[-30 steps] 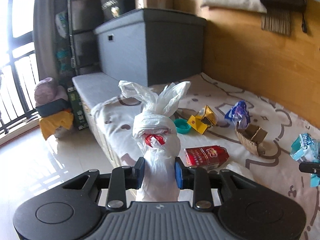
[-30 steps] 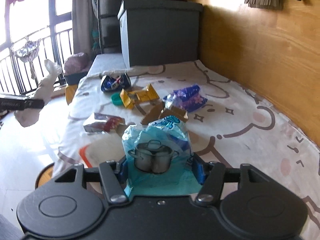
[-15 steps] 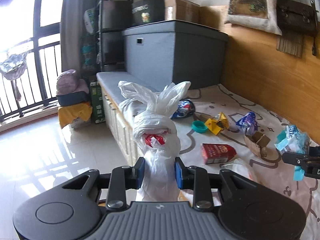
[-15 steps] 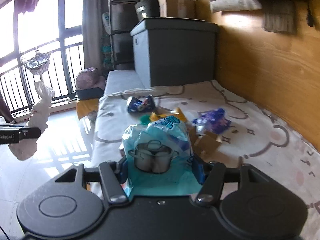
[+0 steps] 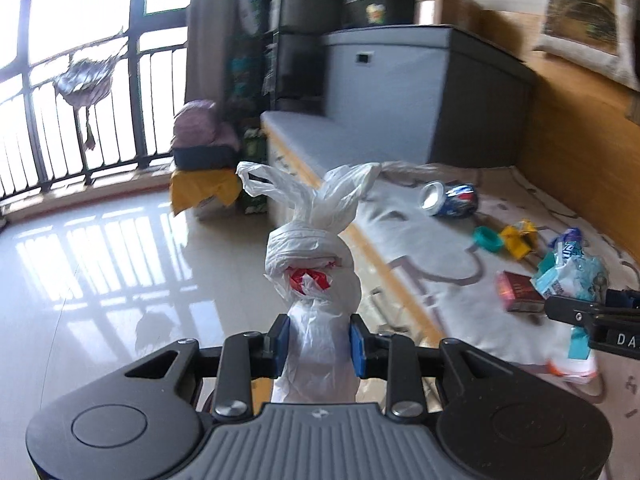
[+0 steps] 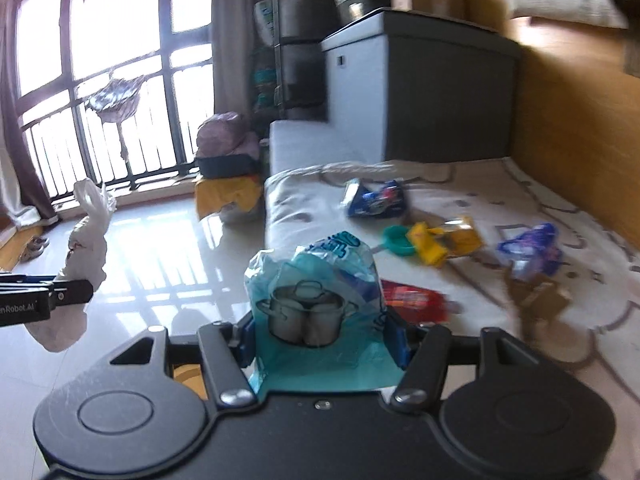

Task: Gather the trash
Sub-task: 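Carry both held bags over to the yellow wastebasket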

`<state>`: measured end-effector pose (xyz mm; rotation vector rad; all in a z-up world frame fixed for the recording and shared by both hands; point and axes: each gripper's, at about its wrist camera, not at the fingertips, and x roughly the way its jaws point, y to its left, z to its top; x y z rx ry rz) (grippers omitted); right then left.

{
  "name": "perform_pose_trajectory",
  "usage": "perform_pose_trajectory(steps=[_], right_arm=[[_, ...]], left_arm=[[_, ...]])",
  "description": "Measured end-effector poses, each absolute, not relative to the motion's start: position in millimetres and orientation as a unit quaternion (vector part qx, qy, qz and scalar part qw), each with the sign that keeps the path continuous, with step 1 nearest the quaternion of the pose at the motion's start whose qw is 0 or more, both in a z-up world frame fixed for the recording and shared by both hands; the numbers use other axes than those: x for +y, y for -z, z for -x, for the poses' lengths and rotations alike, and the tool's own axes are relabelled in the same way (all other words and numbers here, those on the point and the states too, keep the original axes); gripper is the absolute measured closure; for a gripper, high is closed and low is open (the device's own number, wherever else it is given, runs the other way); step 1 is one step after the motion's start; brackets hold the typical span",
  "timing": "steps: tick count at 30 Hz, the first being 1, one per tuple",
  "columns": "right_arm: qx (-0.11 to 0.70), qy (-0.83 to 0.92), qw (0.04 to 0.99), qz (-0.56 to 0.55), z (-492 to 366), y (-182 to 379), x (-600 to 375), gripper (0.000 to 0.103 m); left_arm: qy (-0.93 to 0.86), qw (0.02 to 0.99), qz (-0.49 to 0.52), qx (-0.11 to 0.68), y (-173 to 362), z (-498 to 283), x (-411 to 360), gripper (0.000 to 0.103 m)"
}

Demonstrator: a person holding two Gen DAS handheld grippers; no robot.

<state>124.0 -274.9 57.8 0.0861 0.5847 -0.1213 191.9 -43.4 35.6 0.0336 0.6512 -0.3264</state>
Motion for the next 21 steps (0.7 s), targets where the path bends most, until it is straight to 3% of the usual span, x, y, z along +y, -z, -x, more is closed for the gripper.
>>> perform_pose_trajectory(steps=[21], right_arm=[[0.406, -0.026, 0.913, -0.023, -269.6, 54.9, -149.6, 0.042]], left_arm=[[0.071, 0.905, 0.027, 0.418, 69.1, -277.6, 42.7, 0.071]])
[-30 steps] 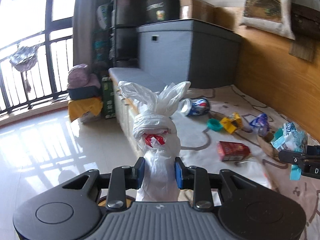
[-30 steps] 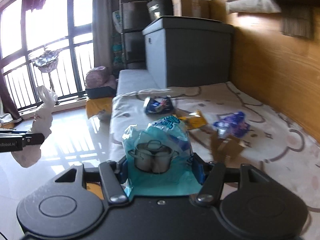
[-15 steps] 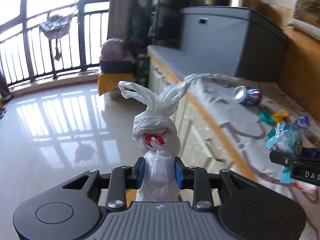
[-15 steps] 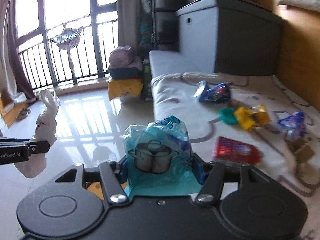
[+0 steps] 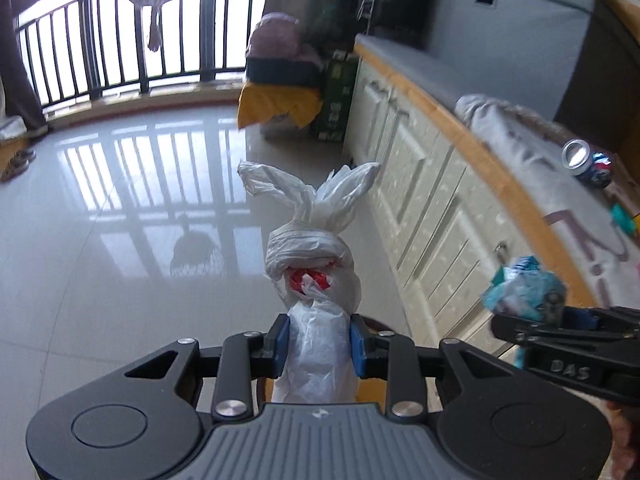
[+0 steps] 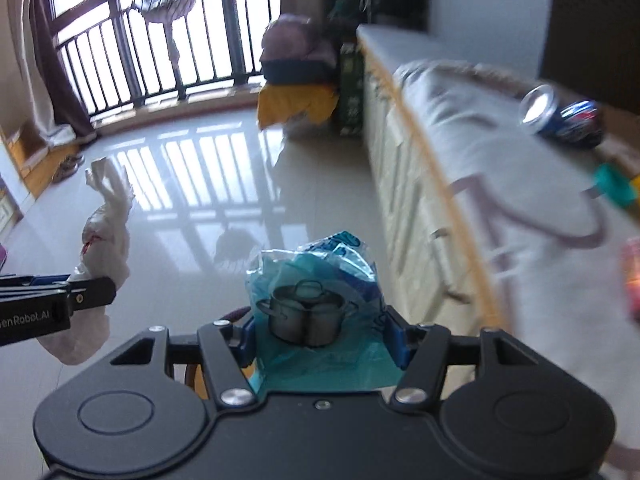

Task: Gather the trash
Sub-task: 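Carry both held bags over to the yellow wastebasket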

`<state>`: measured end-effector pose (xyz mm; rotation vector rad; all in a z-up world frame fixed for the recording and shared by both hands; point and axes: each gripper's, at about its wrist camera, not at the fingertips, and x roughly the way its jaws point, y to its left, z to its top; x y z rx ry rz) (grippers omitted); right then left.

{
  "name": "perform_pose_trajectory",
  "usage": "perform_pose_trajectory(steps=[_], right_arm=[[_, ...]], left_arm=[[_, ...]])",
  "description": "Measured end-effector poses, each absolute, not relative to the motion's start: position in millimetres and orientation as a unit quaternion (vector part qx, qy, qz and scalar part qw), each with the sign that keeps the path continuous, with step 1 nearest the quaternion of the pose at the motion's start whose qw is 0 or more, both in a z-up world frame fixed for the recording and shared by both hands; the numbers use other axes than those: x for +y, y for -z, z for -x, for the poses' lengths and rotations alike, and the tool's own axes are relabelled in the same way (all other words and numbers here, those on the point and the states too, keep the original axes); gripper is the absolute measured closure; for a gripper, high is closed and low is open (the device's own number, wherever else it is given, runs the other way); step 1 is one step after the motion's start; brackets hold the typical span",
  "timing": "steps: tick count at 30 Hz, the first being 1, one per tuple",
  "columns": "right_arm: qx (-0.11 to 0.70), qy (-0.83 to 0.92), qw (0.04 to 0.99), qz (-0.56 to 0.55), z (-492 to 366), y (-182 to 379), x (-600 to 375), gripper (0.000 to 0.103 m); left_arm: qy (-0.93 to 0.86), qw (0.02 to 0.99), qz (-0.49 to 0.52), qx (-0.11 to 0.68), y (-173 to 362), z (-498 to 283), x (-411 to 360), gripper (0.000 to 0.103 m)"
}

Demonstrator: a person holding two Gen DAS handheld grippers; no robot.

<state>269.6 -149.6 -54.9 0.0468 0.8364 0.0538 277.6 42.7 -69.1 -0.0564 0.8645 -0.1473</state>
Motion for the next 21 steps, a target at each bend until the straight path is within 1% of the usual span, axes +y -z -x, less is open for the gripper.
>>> perform_pose_trajectory(steps=[12, 21], right_arm=[[0.494, -0.054, 0.867, -0.044, -305.7, 150.4, -128.5, 0.042], [0.534, -0.064, 0.840, -0.071, -324.0, 189.0, -137.4, 0.042]], left_arm=[[0.066, 0.870, 0.027, 0.488, 149.3, -307.2, 37.4, 0.071], [0.078, 0.851, 0.031, 0.519, 193.2, -324.2, 22.7, 0.071]])
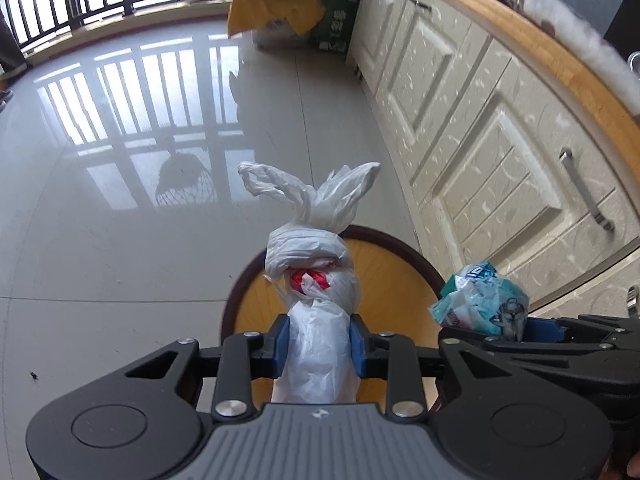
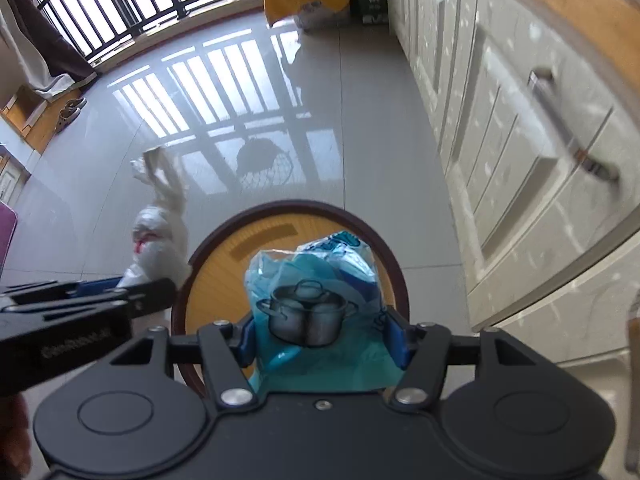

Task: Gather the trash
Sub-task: 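Carry both held bags over to the yellow wastebasket, then open both tools over the wastebasket to drop the bags inside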

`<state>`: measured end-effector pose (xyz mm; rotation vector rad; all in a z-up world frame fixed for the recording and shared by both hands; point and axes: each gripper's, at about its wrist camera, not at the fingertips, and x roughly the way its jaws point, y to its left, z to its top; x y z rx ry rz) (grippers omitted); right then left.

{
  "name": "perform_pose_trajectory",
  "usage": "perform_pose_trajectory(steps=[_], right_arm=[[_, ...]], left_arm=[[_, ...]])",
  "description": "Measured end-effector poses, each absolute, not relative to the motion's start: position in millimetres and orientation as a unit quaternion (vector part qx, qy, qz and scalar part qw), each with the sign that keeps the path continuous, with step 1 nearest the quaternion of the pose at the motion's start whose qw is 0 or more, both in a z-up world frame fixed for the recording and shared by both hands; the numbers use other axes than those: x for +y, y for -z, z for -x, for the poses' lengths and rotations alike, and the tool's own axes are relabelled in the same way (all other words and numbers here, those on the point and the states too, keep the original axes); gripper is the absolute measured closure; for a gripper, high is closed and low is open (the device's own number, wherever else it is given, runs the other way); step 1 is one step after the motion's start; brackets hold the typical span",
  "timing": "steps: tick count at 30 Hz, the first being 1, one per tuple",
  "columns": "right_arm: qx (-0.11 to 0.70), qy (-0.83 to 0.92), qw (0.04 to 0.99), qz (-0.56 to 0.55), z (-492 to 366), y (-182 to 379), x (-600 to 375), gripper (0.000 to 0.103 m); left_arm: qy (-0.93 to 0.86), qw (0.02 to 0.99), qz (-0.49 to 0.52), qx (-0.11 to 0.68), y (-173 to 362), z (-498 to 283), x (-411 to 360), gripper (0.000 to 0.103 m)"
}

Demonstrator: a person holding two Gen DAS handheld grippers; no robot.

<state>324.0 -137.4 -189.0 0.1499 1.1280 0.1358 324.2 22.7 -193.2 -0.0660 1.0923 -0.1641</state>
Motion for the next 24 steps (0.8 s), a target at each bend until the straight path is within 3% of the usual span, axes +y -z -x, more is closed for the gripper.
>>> perform_pose_trajectory(steps=[17, 20, 22, 24], right_arm=[[0.557, -0.100, 0.820, -0.088, -331.7, 225.1, -137.0, 0.039], [0.538, -0.112, 0.830, -0.099, -331.4, 223.1, -135.8, 0.032], [0.527, -0.110, 0.836, -0.106, -331.9, 222.3, -137.1, 0.020], [0.526, -0.107, 0.836, -0.113, -333.4, 221.6, -139.1, 0.016]], left_arm=[[0.071, 0.830, 0.044, 0.552, 242.5, -324.6, 34.7, 0.070], [0.068, 0.829, 0.046, 0.553, 245.8, -323.6, 37.3, 0.070], [0.065, 0.829, 0.049, 0.553, 246.6, -324.1, 39.0, 0.070], [0.066, 0.829, 0.049, 0.553, 247.7, -324.8, 39.0, 0.070]])
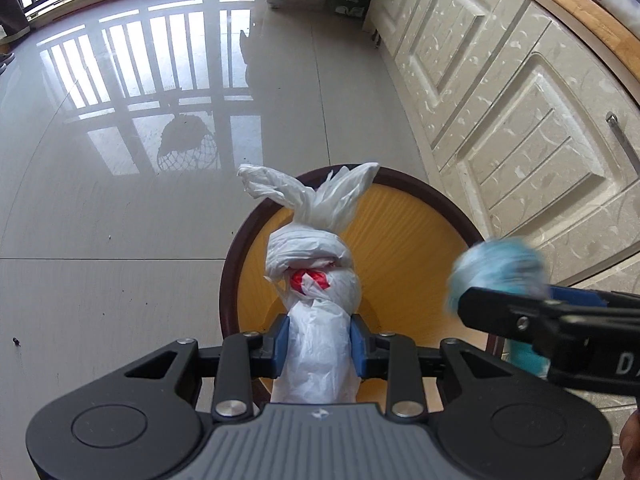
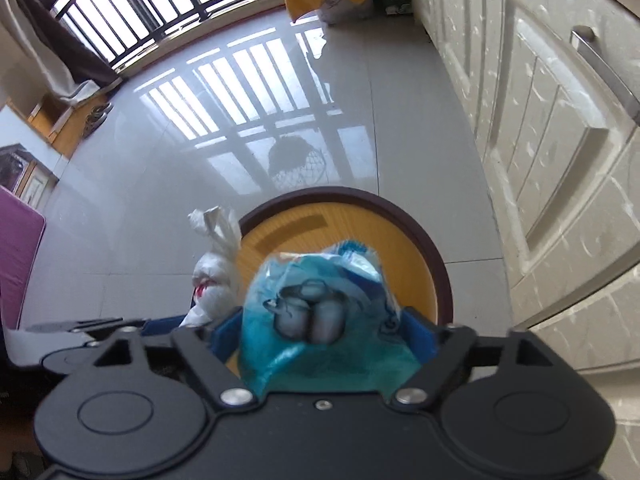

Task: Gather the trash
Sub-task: 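Open both tools over the wastebasket to drop the bags inside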

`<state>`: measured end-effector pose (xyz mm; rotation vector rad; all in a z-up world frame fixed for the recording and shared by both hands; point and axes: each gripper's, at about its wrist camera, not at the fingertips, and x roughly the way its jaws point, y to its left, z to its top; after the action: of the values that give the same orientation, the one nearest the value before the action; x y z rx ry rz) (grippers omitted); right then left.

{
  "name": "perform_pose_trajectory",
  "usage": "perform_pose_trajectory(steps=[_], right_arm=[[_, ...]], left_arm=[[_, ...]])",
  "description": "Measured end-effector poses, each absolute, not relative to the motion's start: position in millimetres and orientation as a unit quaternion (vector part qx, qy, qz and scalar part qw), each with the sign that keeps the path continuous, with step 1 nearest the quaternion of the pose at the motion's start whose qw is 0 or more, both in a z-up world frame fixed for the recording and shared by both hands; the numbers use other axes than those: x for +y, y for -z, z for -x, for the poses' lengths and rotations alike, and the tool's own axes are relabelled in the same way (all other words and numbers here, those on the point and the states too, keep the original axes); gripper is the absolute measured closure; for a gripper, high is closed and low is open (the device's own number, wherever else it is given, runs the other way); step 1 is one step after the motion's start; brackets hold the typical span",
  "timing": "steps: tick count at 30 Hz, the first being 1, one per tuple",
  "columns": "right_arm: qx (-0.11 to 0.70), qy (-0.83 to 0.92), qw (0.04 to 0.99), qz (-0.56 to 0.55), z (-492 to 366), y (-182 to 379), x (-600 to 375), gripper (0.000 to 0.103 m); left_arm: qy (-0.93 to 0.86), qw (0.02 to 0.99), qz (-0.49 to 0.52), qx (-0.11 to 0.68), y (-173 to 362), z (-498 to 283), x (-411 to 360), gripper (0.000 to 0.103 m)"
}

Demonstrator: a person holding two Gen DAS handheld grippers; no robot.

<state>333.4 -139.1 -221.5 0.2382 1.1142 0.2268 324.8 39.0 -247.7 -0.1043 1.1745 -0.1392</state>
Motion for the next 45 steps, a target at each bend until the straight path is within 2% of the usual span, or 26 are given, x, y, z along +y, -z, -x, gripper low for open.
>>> perform_pose_trajectory(steps=[7, 18, 20, 22, 23, 37, 45], right_arm=[[0.539, -0.091, 0.830, -0.108, -333.1, 225.9, -141.4, 0.006], [0.564, -0.083, 0.817, -0.082, -327.3, 231.8, -148.2, 0.002], [0.568, -0.081, 0.815, -0.082, -327.2, 232.2, -150.2, 0.001], [0.572, -0.081, 0.812, -0.082, -327.1, 233.1, -151.4, 0.001], [0.573, -0.081, 0.811, -0.080, -326.7, 233.5, -151.3, 0.001], [0.585, -0.092, 0.804, -0.049, -320.8, 232.7, -144.2, 0.000], [0.579, -0.086, 0.809, -0.043, -318.1, 225.4, -145.4, 0.000]], left_arm=[[0.069, 0.829, 0.050, 0.552, 247.9, -325.0, 37.7, 0.070], [0.082, 0.837, 0.036, 0.539, 240.3, -333.4, 33.5, 0.068], [0.083, 0.839, 0.033, 0.537, 238.5, -335.6, 32.3, 0.060], [0.085, 0.840, 0.031, 0.536, 237.3, -337.0, 31.2, 0.040], [0.084, 0.840, 0.028, 0.535, 236.9, -337.0, 30.7, 0.034], [0.075, 0.827, 0.017, 0.556, 239.0, -327.0, 40.2, 0.026], [0.070, 0.823, 0.007, 0.564, 231.7, -319.2, 47.8, 0.017]])
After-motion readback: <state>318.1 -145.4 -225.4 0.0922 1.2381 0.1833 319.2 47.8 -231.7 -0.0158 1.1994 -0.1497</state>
